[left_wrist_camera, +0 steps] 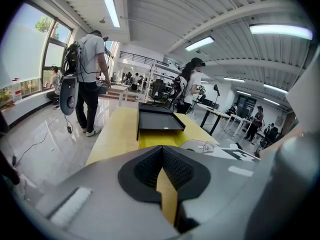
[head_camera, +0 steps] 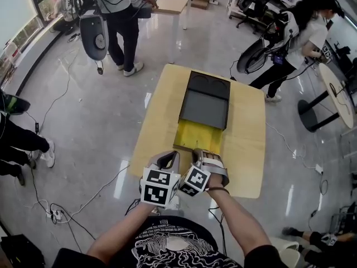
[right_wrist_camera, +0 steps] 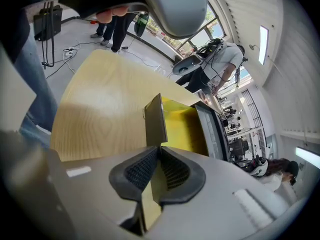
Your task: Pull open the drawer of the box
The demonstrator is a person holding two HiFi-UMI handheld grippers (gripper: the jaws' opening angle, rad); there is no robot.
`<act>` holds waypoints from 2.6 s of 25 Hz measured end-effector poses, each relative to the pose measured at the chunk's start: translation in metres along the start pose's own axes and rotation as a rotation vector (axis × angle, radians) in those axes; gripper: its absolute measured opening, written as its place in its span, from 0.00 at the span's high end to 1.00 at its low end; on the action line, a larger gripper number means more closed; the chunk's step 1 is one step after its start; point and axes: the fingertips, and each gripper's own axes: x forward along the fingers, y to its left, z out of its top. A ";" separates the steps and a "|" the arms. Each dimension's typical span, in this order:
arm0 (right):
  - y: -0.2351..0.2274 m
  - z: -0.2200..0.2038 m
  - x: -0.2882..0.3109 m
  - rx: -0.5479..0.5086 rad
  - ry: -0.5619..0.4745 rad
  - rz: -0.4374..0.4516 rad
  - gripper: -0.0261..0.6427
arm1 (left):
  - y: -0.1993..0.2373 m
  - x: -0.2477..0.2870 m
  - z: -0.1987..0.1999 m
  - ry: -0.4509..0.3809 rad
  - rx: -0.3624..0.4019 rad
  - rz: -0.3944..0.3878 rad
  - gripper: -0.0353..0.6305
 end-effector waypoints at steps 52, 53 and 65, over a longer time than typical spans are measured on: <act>0.216 0.080 -0.267 0.185 0.012 0.025 0.94 | -0.046 -0.291 -0.111 -0.003 0.042 -0.100 0.92; 0.207 0.082 -0.266 0.220 0.003 0.032 0.94 | -0.044 -0.286 -0.102 -0.004 0.039 -0.099 0.92; 0.130 0.019 -0.395 0.698 -0.137 0.017 0.95 | -0.159 -0.322 -0.038 -0.049 0.054 -0.100 0.92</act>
